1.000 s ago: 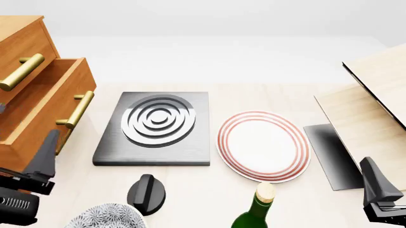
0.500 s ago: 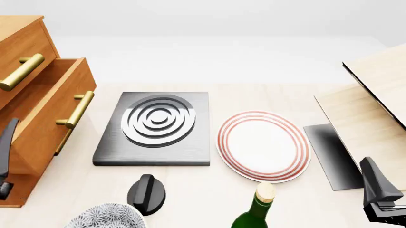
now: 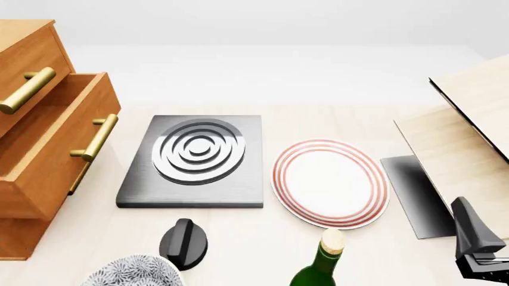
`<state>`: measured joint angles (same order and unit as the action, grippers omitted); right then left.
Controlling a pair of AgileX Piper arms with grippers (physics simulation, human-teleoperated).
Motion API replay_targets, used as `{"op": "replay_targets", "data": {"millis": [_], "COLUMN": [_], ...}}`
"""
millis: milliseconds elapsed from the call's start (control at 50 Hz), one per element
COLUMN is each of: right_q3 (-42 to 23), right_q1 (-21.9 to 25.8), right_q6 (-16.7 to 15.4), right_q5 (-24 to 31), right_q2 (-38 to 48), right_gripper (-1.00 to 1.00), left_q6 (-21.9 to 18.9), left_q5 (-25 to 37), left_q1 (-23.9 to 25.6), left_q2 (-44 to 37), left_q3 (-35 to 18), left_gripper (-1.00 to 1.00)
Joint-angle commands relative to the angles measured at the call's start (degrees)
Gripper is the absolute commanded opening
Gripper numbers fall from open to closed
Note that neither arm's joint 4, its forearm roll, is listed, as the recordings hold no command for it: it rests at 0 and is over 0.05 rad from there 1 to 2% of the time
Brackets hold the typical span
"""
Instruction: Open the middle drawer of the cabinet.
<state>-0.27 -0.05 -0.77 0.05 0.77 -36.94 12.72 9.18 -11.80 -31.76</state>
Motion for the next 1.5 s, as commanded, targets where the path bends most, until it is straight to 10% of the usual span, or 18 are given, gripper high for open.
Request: {"op": "replay_targets", "data": {"millis": [20, 900, 1500], "right_q3": [0.0, 0.0, 0.0], "right_q1": [0.0, 0.0, 0.0], "right_q6": [0.1, 0.1, 0.1], "right_q5": [0.0, 0.0, 0.0], "right_q2": [-0.2, -0.2, -0.2], "right_gripper": [1.00, 1.00, 1.00], "left_q6": [7.0, 28.2, 33.1], "left_q5": [6.8, 20.0, 17.9], "left_q1": [-0.6, -4.0, -11.3], "left_q2": [-3.3, -17.7, -22.8], "left_q3": [-6.6, -15.2, -14.2], "left_gripper": [1.00, 1.00, 1.00]}}
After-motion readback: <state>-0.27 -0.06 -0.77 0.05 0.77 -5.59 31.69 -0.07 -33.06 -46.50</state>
